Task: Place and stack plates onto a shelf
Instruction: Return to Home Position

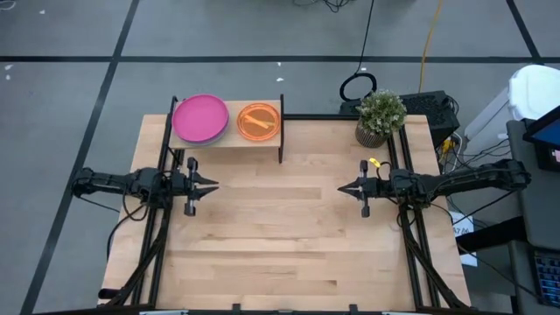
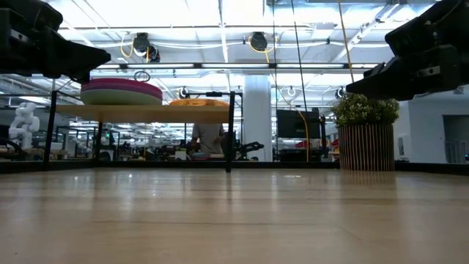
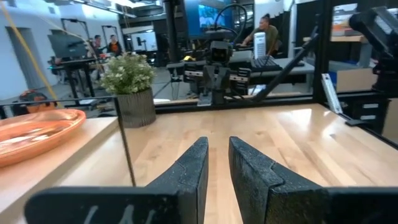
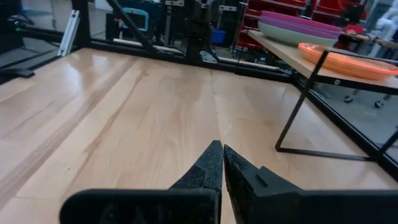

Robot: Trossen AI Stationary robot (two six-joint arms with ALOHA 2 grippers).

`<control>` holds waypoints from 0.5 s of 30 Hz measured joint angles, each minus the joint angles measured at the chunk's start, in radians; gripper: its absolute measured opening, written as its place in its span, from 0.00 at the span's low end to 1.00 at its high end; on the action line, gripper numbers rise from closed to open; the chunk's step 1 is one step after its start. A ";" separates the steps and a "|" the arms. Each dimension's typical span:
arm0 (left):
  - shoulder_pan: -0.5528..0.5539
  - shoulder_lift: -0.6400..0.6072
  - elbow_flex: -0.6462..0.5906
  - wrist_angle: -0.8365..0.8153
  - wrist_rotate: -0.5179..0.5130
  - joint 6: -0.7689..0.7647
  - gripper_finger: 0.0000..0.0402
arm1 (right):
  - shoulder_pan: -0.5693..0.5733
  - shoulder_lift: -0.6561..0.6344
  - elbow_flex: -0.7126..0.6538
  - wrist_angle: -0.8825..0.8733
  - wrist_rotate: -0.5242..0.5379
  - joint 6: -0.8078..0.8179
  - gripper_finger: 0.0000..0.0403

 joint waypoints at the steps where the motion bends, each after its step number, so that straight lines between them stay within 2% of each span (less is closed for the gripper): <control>1: 0.000 0.000 0.000 0.000 -0.008 -0.001 0.17 | -0.015 -0.003 0.000 0.000 -0.018 -0.008 0.00; 8: 0.000 0.000 0.000 0.000 -0.015 -0.019 0.17 | -0.115 -0.066 0.000 -0.031 -0.107 0.023 0.00; 15: 0.000 0.000 0.000 -0.001 -0.019 -0.020 0.17 | -0.123 -0.159 0.000 -0.122 -0.104 0.085 0.00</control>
